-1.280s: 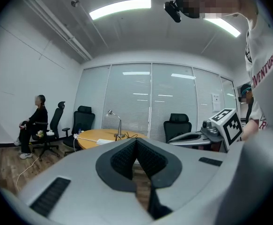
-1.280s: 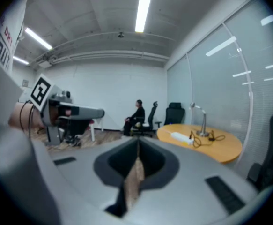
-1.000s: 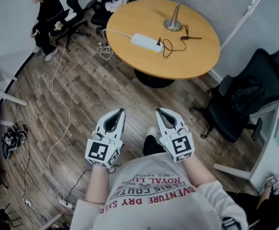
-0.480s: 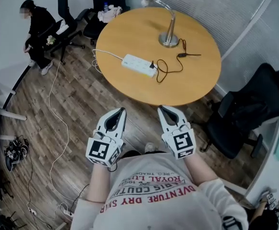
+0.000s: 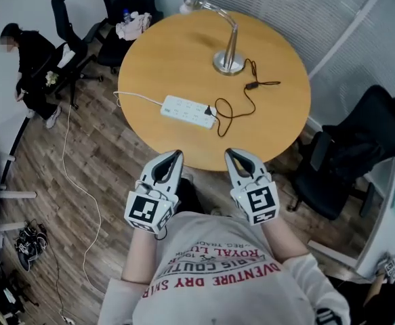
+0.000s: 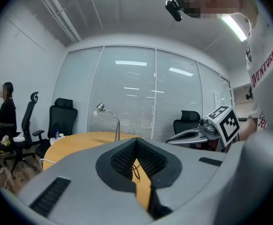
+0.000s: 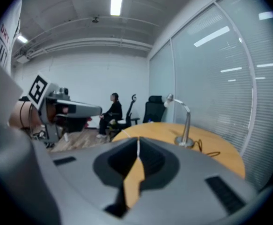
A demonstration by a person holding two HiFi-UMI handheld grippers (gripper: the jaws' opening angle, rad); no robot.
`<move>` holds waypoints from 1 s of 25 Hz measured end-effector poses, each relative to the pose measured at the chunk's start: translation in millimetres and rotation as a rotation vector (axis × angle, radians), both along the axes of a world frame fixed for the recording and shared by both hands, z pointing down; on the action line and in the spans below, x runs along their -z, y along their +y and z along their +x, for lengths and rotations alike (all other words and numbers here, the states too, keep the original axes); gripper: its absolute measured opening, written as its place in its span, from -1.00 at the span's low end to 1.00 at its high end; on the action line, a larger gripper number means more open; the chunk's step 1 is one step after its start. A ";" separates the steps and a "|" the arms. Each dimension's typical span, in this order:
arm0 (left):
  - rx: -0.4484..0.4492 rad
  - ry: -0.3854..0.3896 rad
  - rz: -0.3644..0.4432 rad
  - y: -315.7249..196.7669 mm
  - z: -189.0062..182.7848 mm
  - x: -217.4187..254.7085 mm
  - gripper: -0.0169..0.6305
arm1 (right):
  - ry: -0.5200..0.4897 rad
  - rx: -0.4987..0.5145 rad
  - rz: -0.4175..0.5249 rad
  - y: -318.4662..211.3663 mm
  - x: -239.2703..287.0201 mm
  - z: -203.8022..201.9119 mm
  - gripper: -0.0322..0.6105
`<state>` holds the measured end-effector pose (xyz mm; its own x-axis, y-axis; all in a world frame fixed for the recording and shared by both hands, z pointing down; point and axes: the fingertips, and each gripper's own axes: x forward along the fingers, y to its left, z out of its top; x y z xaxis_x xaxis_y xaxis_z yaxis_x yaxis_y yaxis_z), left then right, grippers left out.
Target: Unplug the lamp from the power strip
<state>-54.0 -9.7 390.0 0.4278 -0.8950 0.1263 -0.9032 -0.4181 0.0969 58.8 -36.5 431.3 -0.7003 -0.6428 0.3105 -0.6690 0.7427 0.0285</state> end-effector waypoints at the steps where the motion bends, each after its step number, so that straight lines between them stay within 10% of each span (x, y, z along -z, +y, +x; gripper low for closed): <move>1: -0.029 0.004 -0.003 -14.1 -0.9 -1.1 -0.86 | 0.003 -0.022 -0.008 -9.5 -1.7 -2.4 -0.80; 21: -0.429 -0.112 -0.199 -178.2 -30.3 -107.3 -0.86 | 0.228 -0.237 -0.340 -129.7 -102.2 -51.5 -0.80; 25: -0.472 -0.174 -0.271 -184.6 -19.1 -150.3 -0.86 | 0.314 -0.174 -0.408 -137.5 -125.6 -51.5 -0.45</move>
<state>-73.1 -194.3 540.4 0.7258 -0.5377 0.4289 -0.6369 -0.7610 0.1237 7.3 -173.9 557.0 -0.4280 -0.5243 0.7362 -0.7888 0.6143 -0.0211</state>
